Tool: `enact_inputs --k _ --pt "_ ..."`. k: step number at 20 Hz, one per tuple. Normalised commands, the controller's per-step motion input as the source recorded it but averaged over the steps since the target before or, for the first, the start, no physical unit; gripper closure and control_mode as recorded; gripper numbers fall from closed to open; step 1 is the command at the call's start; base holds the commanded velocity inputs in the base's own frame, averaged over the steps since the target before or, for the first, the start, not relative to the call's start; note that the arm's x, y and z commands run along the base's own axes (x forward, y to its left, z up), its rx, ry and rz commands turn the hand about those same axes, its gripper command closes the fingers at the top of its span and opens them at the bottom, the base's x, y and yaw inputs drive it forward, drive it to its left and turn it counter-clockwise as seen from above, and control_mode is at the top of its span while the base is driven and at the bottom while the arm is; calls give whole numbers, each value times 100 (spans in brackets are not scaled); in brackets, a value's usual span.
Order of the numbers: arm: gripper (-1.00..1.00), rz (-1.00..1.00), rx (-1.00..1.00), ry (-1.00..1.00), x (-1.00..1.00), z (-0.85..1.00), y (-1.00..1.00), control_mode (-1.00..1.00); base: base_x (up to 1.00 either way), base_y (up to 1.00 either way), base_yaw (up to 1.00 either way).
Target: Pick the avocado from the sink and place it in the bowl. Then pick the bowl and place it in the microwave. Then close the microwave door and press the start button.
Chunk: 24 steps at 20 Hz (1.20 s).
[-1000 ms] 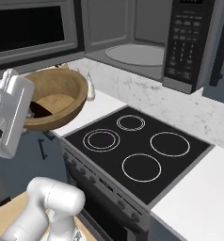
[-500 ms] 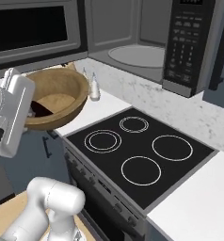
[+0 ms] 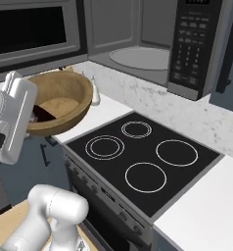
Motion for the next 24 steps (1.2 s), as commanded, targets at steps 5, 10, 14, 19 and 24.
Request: enact_inputs --k 5,10,14,19,24 --pt "100 -4 0 0 4 5 0 -100 28 -4 -8" --pt "100 -7 0 -3 1 17 1 -100 0 0 0" --pt "100 -5 0 -15 5 12 7 -100 0 0 0" --pt "100 0 2 -1 34 12 -3 -100 0 0 0" --pt "100 -8 0 -2 25 24 4 -100 0 0 0"
